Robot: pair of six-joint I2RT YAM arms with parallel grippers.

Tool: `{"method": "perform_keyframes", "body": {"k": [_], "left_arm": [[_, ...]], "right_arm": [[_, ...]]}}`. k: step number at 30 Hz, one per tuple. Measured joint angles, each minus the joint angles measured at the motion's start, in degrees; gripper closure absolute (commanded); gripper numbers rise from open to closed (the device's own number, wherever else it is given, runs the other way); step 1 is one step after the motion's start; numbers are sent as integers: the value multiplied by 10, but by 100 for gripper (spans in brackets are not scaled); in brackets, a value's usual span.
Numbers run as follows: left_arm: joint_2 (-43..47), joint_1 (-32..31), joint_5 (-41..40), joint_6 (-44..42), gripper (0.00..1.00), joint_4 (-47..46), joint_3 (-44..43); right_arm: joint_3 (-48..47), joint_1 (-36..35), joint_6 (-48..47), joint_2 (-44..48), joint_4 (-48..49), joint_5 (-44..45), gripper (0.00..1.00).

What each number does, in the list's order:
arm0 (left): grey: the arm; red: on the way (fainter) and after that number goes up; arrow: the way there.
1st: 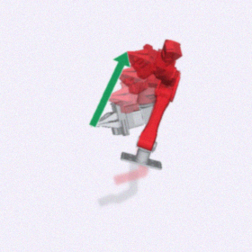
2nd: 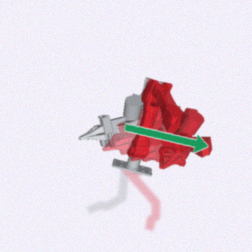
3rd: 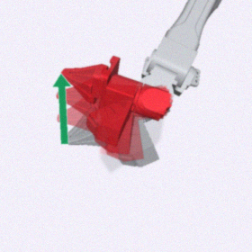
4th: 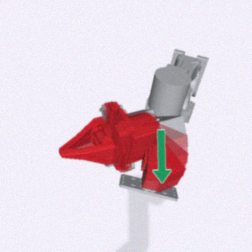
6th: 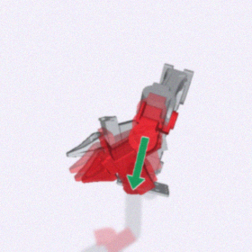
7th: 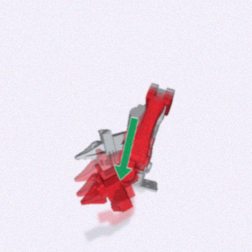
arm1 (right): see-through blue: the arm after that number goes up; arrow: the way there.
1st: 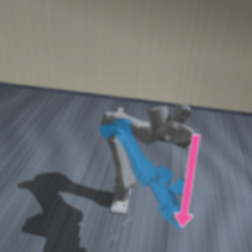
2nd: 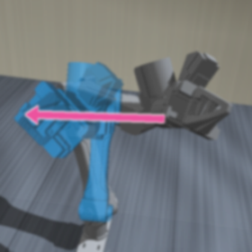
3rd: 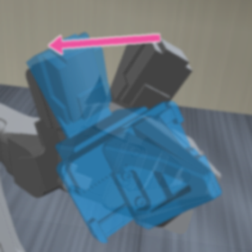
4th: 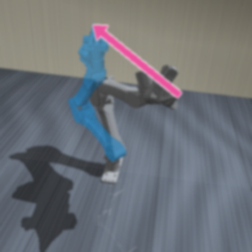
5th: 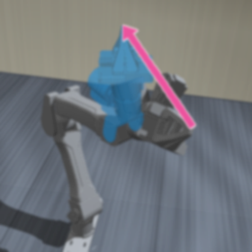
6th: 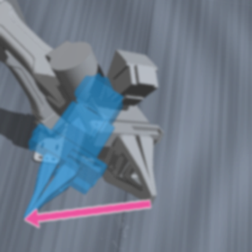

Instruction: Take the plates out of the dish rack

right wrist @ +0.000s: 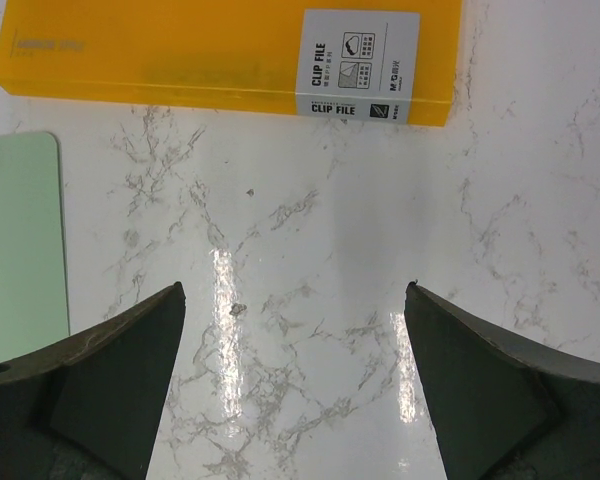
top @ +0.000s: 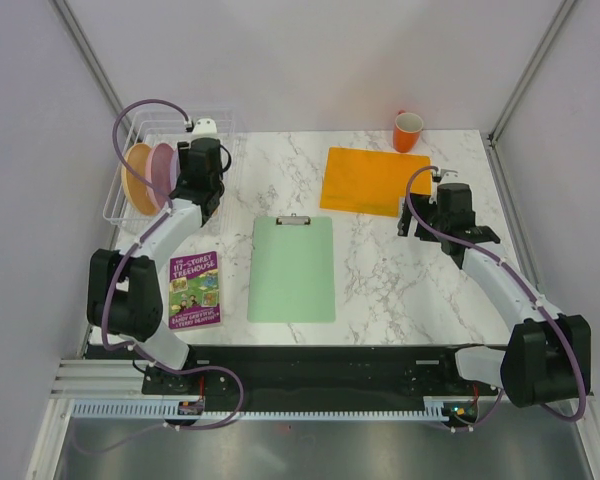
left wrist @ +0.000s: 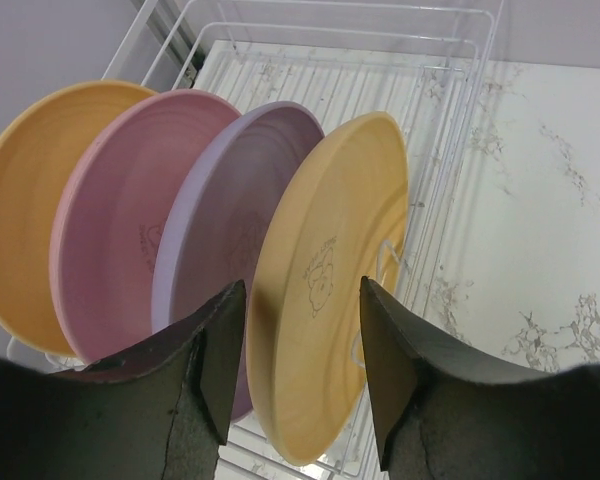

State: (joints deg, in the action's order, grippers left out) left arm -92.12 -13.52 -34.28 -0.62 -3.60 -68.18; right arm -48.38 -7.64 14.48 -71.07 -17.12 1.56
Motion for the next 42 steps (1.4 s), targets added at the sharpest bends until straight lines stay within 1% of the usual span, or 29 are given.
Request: {"method": "perform_keyframes", "body": {"k": [11,12,13,14,16,18,20,25,29,31,33,37,42], "left_arm": [[-11,0,-24,-3,60,-1,0],[-12,0,-28,-3,67,0,0],[-14,0,-31,-3,68,0,0],[-14,0,-34,-5,72,0,0],[-14,0,-37,-5,84,0,0],[-14,0,-46,-12,94,3,0],[-15,1,-54,-20,98,8,0],[-17,-5,-68,-44,98,10,0],[-22,-26,-110,-92,98,-4,0],[-28,-43,-148,-144,98,-35,0],[-38,-63,-182,-200,98,-85,-1],[-58,-92,-228,-292,98,-162,-15],[-60,-102,-261,-357,98,-209,-31]], "right_arm": [[-1,0,-2,-7,0,8,2],[-1,0,-2,-7,0,9,2],[-1,0,-2,-7,0,9,2],[-1,0,-2,-7,0,9,2],[-1,0,-2,-7,0,10,2],[-1,0,-2,-8,0,11,2],[-1,0,-2,-8,0,11,2],[-1,2,-2,-10,0,11,2],[-1,3,-2,-10,0,12,2],[-1,3,-2,-10,0,12,2],[-1,3,-2,-10,0,12,2],[-1,3,-2,-10,0,12,2],[-1,3,-2,-10,0,12,2]]}}
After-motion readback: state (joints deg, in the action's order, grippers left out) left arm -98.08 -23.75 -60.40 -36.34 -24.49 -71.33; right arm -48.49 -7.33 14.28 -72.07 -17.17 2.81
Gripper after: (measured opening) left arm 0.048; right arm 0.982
